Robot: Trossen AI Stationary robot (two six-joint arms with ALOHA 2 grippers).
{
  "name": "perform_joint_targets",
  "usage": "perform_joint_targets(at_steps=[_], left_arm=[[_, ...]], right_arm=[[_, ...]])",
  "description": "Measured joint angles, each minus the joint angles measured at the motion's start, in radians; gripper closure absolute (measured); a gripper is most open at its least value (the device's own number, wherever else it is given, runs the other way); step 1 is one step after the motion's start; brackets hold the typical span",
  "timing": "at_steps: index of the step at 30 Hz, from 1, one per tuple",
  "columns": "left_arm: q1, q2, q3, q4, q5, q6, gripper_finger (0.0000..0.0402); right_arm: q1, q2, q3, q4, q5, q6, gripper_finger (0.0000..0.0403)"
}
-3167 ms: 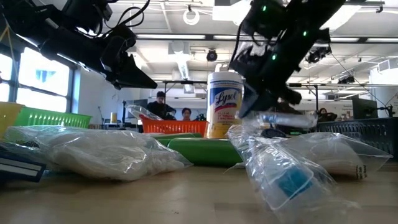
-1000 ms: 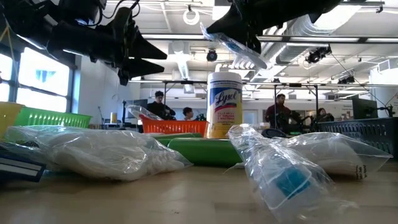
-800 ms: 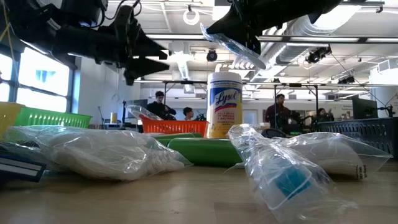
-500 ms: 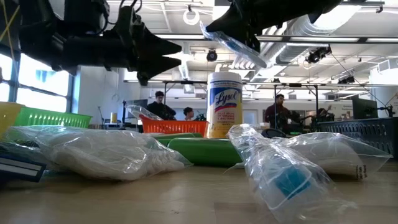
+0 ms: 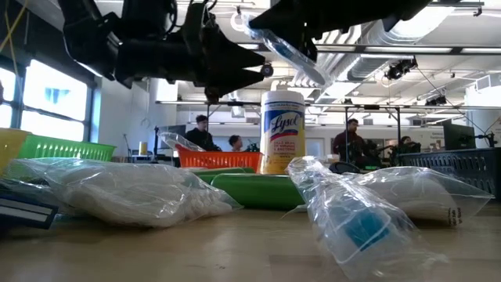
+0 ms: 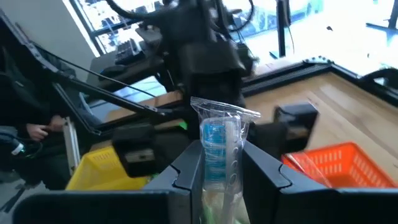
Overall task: Pick & Place Travel size toiletries
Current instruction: Put the blue toothbrush into the green bin
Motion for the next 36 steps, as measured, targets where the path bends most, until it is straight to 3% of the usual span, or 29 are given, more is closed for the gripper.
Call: perform_joint_targets(at_steps=[9, 17, 36], left_arm=[[0.000, 0.000, 0.014, 0.025, 0.072, 0.001, 0.0190], [0.000, 0.000, 0.015, 0.092, 0.070, 0.002, 0.0190], [0.000, -0.001, 0.080, 0.038, 0.069, 0.005, 0.0197]], right_arm=[[0.024, 0.000, 0.000, 0.026, 0.006, -0.068, 0.0328], [0.025, -0.001, 0.000, 0.055, 0.006, -0.085, 0.0327], [0.025, -0.001, 0.000, 0.069, 0.006, -0.093, 0.0329]])
